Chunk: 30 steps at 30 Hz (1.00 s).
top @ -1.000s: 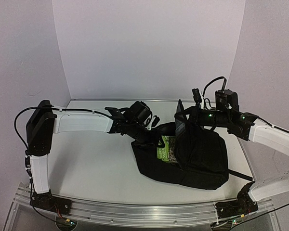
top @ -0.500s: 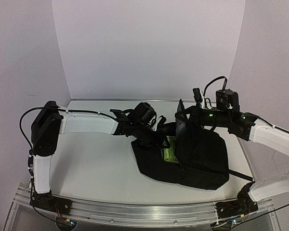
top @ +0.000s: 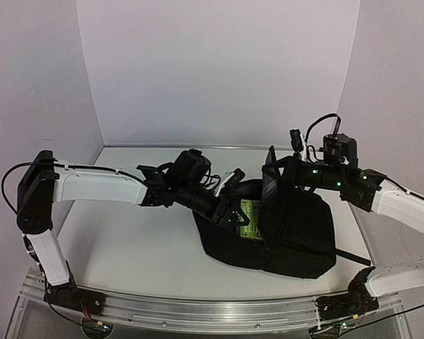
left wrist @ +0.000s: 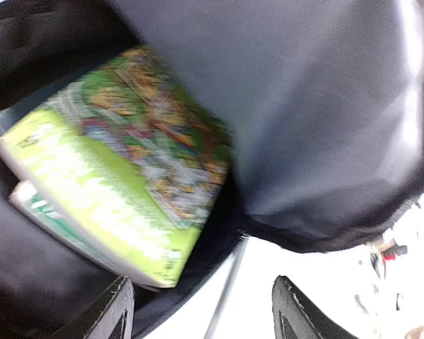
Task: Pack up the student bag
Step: Place the book in the student bag.
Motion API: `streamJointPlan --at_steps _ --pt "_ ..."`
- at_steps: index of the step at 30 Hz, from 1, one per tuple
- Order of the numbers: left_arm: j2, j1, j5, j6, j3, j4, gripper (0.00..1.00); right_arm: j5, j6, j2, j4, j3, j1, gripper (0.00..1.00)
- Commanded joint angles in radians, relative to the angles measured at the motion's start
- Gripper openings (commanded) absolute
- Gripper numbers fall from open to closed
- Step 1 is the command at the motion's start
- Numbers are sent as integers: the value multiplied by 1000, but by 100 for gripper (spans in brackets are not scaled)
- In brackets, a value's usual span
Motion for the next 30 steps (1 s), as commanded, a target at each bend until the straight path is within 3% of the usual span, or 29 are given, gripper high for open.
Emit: streamJointPlan --at_steps 1,10,30 --pt "60 -3 133 86 89 -6 63 10 5 -49 104 8 5 0" --pt "136 -3 189 126 169 -71 46 11 8 -70 97 -4 6 0" --pt "240 -38 197 168 254 -194 41 10 6 -70 95 -8 6 0"
